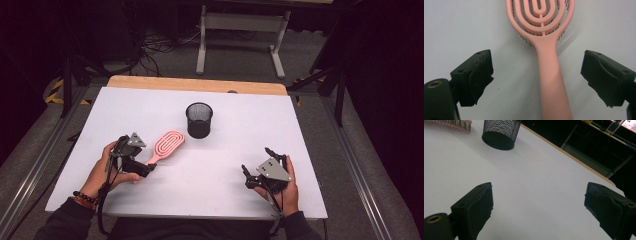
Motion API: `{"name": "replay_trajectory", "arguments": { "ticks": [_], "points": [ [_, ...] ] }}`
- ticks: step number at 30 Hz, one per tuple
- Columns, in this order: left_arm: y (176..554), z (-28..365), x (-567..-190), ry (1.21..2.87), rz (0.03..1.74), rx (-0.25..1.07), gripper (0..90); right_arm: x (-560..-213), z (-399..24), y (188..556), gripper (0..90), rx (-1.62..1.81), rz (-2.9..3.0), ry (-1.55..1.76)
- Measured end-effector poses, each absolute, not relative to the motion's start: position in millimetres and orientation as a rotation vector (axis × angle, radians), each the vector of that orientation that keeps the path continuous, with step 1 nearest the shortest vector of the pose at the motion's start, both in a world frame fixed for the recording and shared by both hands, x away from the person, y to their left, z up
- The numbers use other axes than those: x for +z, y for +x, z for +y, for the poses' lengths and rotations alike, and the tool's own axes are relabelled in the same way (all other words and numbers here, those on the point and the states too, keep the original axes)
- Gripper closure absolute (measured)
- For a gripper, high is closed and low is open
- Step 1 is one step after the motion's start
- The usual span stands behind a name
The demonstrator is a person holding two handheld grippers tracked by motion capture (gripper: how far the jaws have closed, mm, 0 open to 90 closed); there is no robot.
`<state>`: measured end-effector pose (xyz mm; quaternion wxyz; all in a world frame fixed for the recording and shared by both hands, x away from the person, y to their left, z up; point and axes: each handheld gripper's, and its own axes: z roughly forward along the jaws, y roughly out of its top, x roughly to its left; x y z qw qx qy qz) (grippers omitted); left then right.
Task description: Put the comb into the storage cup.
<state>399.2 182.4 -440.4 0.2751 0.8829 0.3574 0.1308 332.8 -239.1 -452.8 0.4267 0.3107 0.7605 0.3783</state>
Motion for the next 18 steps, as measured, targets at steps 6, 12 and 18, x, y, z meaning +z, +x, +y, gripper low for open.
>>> {"name": "replay_trajectory", "arguments": {
  "ticks": [6,12,18],
  "points": [
    [410,176,-450,2.42,1.005,0.305,16.7,-454,-238,333,9.2,0.947,1.916,0.772],
    [417,168,-456,2.471,0.972,0.243,32.6,-455,-239,334,9.2,0.946,1.919,0.776],
    [419,167,-455,2.476,0.934,0.229,53.1,-455,-237,333,9.1,0.943,1.93,0.768]
  ]
}}
